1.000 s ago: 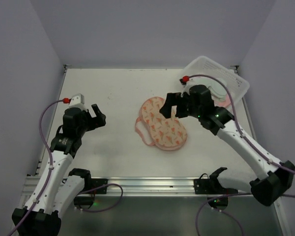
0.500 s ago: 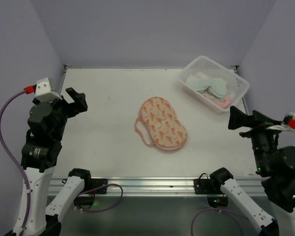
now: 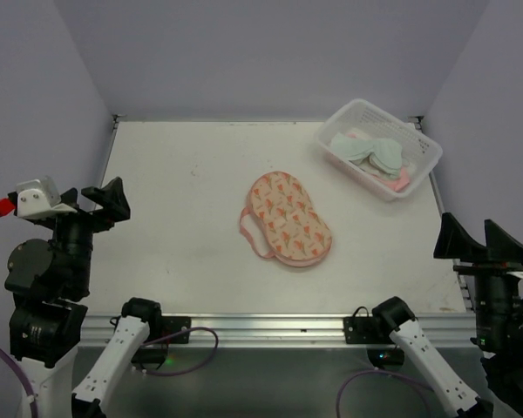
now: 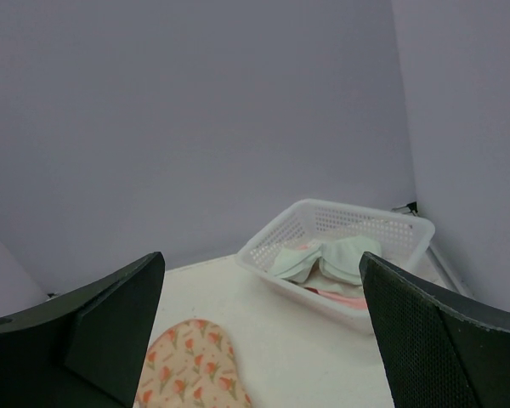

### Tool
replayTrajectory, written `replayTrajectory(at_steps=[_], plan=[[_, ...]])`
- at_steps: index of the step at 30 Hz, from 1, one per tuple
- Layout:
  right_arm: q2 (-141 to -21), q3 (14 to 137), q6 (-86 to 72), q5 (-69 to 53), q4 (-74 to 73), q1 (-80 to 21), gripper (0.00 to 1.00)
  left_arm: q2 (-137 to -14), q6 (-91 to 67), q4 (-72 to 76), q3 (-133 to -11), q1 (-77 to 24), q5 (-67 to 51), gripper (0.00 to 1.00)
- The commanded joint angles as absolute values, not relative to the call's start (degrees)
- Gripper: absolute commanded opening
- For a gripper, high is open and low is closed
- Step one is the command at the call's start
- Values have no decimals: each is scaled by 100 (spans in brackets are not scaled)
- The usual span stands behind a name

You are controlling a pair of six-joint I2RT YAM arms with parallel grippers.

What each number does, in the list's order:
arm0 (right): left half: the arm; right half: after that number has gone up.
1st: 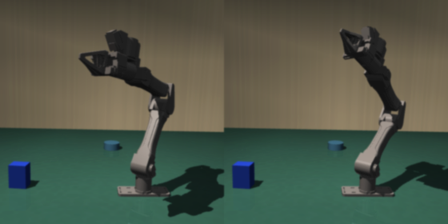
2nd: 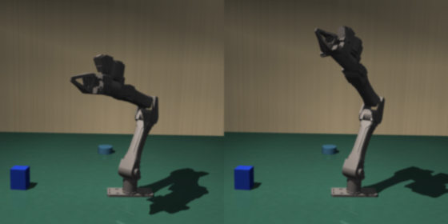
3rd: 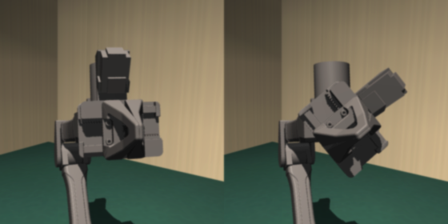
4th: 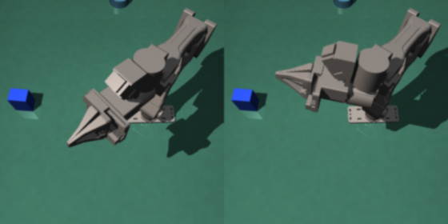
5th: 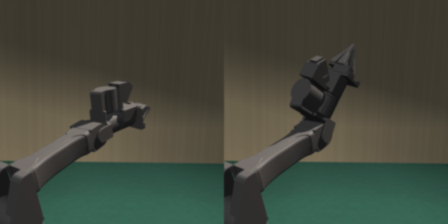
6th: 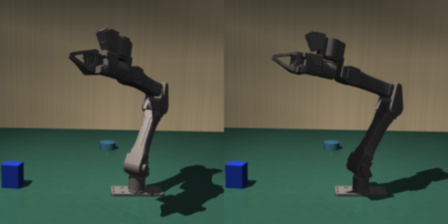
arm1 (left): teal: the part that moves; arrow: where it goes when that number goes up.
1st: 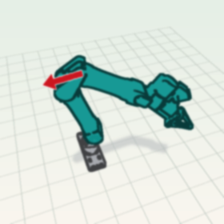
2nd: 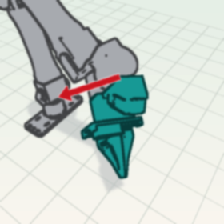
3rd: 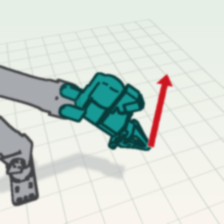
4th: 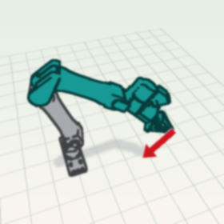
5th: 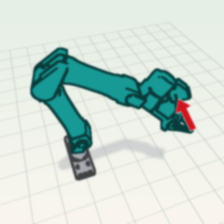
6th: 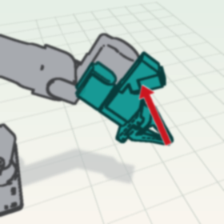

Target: Unzip the laundry bag and remove the bra

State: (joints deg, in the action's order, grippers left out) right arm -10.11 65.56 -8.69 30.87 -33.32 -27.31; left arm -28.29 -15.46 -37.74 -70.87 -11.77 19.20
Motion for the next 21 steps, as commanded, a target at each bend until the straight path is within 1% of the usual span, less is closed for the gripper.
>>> replayTrajectory(at_steps=[1, 4, 8, 21], plan=[[-1019, 6460, -721, 3147, -3278, -2725, 99, -2603, -1336, -3621, -6970, -1213, 2144, 100], [-1098, 6442, -764, 3103, -3278, -2725, 99, -2374, -1450, -3455, -6716, -1204, 2276, 100], [-1309, 6372, -834, 3024, -3077, -2725, 99, -2215, -1652, -3252, -6276, -1204, 2171, 100], [-1406, 6319, -800, 2857, -2865, -2733, 99, -2285, -1758, -3182, -6047, -1204, 2127, 100]])
